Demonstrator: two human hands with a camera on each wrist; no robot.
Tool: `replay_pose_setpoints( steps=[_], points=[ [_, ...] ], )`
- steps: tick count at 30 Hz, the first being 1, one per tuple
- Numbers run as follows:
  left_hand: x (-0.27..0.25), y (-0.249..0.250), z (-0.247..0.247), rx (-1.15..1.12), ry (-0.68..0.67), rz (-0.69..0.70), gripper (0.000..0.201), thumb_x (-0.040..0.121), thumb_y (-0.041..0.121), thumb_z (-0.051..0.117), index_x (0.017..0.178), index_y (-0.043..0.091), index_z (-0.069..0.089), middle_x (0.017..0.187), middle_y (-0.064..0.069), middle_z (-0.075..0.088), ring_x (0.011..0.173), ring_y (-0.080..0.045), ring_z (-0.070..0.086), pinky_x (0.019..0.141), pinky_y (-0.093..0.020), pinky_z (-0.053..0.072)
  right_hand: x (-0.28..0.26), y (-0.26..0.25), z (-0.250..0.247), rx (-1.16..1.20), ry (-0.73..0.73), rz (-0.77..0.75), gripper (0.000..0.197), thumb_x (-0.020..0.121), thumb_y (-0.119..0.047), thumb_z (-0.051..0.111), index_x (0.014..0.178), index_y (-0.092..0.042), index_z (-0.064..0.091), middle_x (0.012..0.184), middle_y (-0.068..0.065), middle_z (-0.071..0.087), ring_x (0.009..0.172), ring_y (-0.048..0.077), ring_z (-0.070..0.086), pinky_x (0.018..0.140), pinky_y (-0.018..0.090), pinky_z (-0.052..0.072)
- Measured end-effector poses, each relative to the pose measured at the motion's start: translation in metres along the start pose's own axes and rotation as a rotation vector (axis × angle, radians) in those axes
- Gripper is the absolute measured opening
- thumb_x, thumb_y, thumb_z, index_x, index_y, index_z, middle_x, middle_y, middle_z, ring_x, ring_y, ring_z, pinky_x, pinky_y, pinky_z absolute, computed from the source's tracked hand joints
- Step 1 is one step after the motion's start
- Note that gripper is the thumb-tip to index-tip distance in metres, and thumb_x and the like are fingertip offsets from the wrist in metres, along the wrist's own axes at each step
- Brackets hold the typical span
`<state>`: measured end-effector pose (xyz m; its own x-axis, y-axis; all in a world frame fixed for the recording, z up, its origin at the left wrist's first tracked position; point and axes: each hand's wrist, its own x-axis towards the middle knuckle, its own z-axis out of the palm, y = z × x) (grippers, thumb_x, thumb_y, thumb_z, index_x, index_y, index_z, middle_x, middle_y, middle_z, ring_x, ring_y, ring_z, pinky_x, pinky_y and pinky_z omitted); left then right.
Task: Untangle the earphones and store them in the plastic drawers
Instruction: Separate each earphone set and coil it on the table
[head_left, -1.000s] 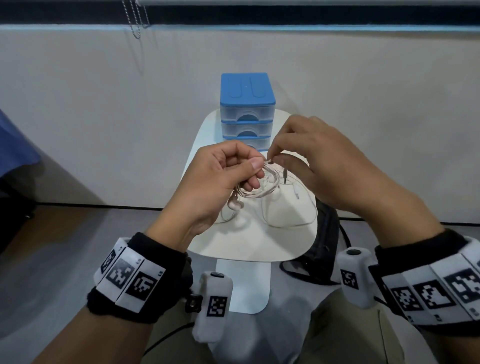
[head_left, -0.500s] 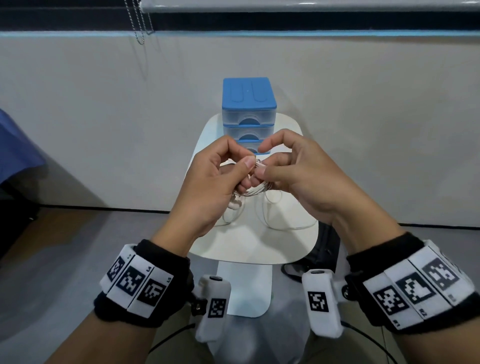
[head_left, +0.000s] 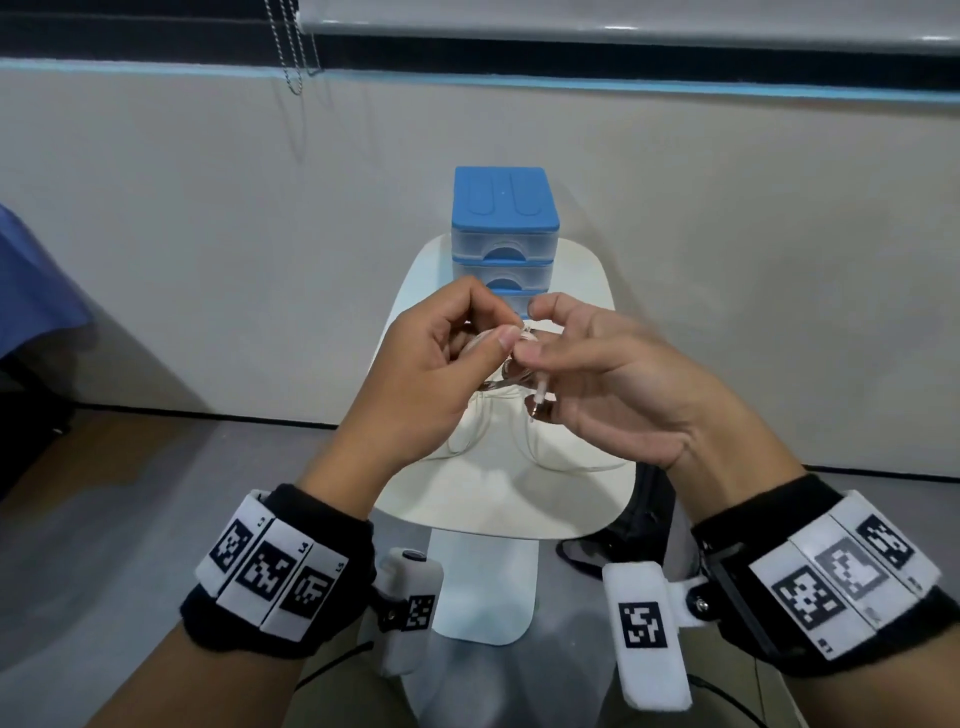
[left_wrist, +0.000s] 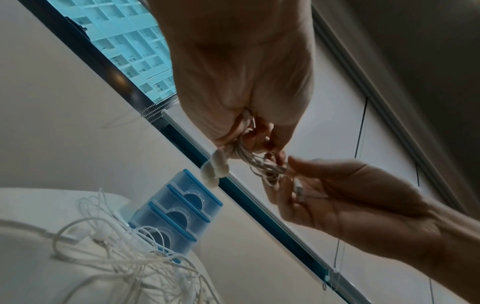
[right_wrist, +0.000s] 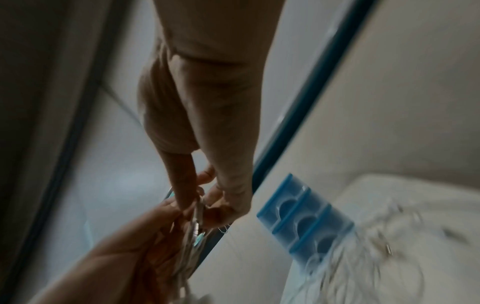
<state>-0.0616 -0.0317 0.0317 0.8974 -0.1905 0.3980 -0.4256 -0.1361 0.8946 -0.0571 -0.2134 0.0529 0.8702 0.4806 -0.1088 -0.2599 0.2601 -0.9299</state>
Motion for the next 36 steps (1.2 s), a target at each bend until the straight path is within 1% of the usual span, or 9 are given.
replay_pose_setpoints(
  steps=[6,9,14,18,20,23,26,30,36],
  points=[
    [0.003,-0.013,-0.010,0.137,0.087,-0.002,0.009,0.098,0.012,0.067,0.100,0.013,0.076,0.085,0.006,0.075,0.077,-0.010,0.068,0.069,-0.023,0.050,0.004,-0.003,0.009,-0.672,0.131,-0.195,0.037,0.089,0.014,0.065,0.109,-0.016,0.058,0.104,0.009,0.065,0.077,0.026,0.074,0.075,0.030,0.058],
    [0.004,-0.018,-0.017,0.285,0.128,-0.012,0.008,0.095,0.016,0.070,0.091,0.018,0.076,0.078,0.007,0.072,0.071,-0.011,0.064,0.066,-0.025,0.048,0.007,-0.006,0.015,-0.995,0.195,-0.195,0.038,0.089,0.006,0.069,0.109,-0.026,0.063,0.104,0.003,0.071,0.081,0.018,0.076,0.066,0.021,0.054],
    [0.002,-0.014,-0.023,0.341,-0.057,-0.182,0.019,0.097,0.024,0.070,0.080,0.016,0.069,0.058,0.012,0.055,0.054,-0.009,0.043,0.052,-0.020,0.038,0.009,-0.017,0.010,-1.492,0.239,-0.321,0.015,0.094,-0.009,0.070,0.099,-0.021,0.078,0.085,-0.005,0.069,0.076,0.007,0.062,0.074,0.035,0.055],
    [0.000,-0.011,-0.015,-0.104,-0.094,-0.297,0.021,0.102,0.015,0.063,0.082,0.009,0.066,0.059,0.001,0.043,0.052,-0.016,0.029,0.047,-0.023,0.028,0.015,-0.011,-0.001,-1.432,0.181,-0.472,0.010,0.088,-0.017,0.080,0.086,-0.026,0.079,0.096,-0.005,0.067,0.089,0.016,0.061,0.080,0.034,0.048],
    [0.002,-0.012,-0.012,-0.208,-0.047,-0.293,0.020,0.103,0.012,0.060,0.083,0.007,0.062,0.063,-0.002,0.043,0.048,-0.011,0.026,0.046,-0.019,0.026,0.019,-0.008,-0.004,-1.296,0.234,-0.484,0.013,0.086,-0.015,0.082,0.084,-0.028,0.078,0.091,-0.005,0.065,0.080,0.015,0.060,0.071,0.026,0.045],
    [0.007,-0.014,-0.007,-0.245,0.037,-0.251,0.020,0.103,0.012,0.060,0.084,0.007,0.061,0.067,-0.007,0.044,0.048,-0.010,0.027,0.047,-0.019,0.025,0.024,-0.003,-0.005,-1.022,0.303,-0.378,0.015,0.087,-0.008,0.079,0.081,-0.022,0.078,0.073,-0.010,0.070,0.063,0.010,0.063,0.062,0.018,0.045],
    [0.010,-0.016,0.000,-0.237,0.132,-0.199,0.022,0.103,0.014,0.061,0.081,0.011,0.063,0.065,-0.004,0.050,0.047,-0.008,0.032,0.046,-0.021,0.029,0.028,0.003,-0.003,-0.772,0.261,-0.303,0.011,0.088,-0.001,0.075,0.086,-0.011,0.080,0.084,0.008,0.078,0.080,0.029,0.075,0.079,0.035,0.059],
    [0.012,-0.019,0.007,-0.115,0.281,-0.113,0.020,0.103,0.019,0.063,0.083,0.015,0.063,0.064,0.011,0.060,0.052,-0.002,0.051,0.049,-0.022,0.044,0.027,0.006,0.001,-0.326,0.195,-0.224,0.022,0.090,0.013,0.057,0.099,0.004,0.075,0.097,0.022,0.074,0.085,0.027,0.071,0.081,0.033,0.059],
    [0.017,-0.021,0.009,-0.122,0.311,-0.054,0.017,0.102,0.015,0.064,0.086,0.009,0.061,0.071,0.006,0.058,0.058,-0.008,0.052,0.054,-0.021,0.043,0.029,0.004,0.009,-0.306,0.272,-0.236,0.040,0.087,0.003,0.074,0.123,-0.012,0.064,0.078,0.001,0.069,0.068,0.010,0.064,0.072,0.030,0.048]
  ],
)
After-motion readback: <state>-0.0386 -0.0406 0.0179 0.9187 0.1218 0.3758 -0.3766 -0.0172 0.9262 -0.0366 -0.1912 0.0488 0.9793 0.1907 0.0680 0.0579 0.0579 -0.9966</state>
